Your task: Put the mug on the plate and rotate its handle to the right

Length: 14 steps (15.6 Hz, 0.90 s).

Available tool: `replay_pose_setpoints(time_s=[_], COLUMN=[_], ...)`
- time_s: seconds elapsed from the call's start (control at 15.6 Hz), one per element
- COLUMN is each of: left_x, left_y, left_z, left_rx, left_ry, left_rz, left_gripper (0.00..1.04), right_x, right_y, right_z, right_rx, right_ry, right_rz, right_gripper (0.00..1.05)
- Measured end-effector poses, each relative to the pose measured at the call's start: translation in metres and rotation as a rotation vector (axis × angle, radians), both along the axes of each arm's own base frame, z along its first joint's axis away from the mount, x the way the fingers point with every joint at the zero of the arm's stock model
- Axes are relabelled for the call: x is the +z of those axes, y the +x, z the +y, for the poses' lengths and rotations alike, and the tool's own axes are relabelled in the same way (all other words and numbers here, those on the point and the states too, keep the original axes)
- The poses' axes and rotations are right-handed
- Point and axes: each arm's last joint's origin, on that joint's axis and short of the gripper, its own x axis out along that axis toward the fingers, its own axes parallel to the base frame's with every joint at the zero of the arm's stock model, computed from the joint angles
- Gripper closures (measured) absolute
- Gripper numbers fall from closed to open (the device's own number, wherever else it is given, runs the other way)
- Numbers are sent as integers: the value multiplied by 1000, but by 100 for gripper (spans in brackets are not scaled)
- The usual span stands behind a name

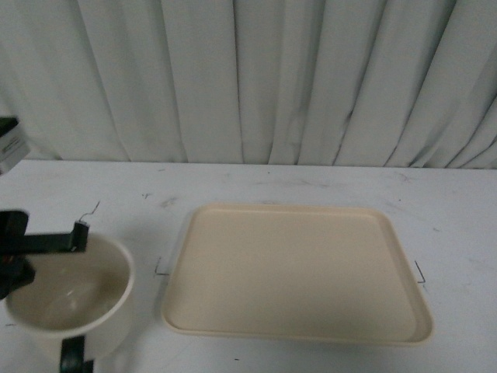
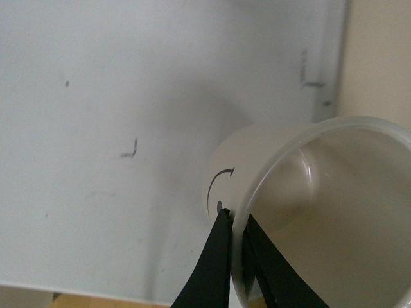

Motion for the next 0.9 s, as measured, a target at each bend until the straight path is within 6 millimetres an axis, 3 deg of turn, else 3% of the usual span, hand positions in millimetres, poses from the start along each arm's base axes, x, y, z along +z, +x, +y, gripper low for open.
replay_pose_setpoints(time_s=[0.13,0.26,0.39,0.58,0.9], left_x=[27,31,27,9,-8], left_y=[31,52,66,83,91], left_z=[-42,-87,-116,-136,-146], left_rx=[-129,-242,-298,-322,-327], left_ry=[-19,-41,-63,-64,-61], left_rz=[-70,-75,-60,-4,52], left_gripper=[102,102,102,102,102], right_x=[0,0,0,0,0], right_y=[0,0,0,0,0], right_z=[0,0,0,0,0], right_rx=[0,0,0,0,0], right_ry=[0,0,0,0,0], right_rz=[0,0,0,0,0], right_gripper=[6,6,6,6,6])
